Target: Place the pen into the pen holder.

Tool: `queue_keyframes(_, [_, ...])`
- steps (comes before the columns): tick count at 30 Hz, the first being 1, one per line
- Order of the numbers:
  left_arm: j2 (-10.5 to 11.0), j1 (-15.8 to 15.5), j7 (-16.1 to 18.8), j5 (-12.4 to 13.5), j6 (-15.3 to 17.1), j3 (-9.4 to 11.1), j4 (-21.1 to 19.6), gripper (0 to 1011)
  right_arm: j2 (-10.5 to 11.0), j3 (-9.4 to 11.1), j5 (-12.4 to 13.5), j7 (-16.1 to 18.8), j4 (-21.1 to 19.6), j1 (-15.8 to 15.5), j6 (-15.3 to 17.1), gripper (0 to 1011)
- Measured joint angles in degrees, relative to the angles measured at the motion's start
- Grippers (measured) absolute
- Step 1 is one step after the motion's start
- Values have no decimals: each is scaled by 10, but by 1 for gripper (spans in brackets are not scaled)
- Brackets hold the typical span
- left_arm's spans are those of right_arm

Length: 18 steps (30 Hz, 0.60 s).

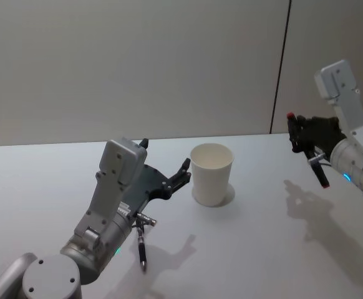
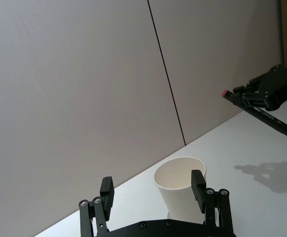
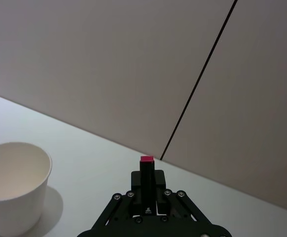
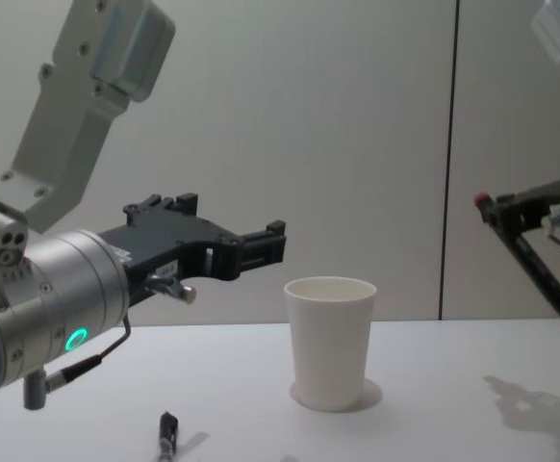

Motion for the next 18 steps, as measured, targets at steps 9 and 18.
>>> queue_keyframes(9, [0, 0, 0, 0, 0, 0, 0, 1000, 0, -6, -19, -20, -7, -10, -84, 153])
queue_keyframes(18, [0, 0, 0, 0, 0, 0, 0, 1000, -5, -13, -38, -43, 2, -13, -182, 153])
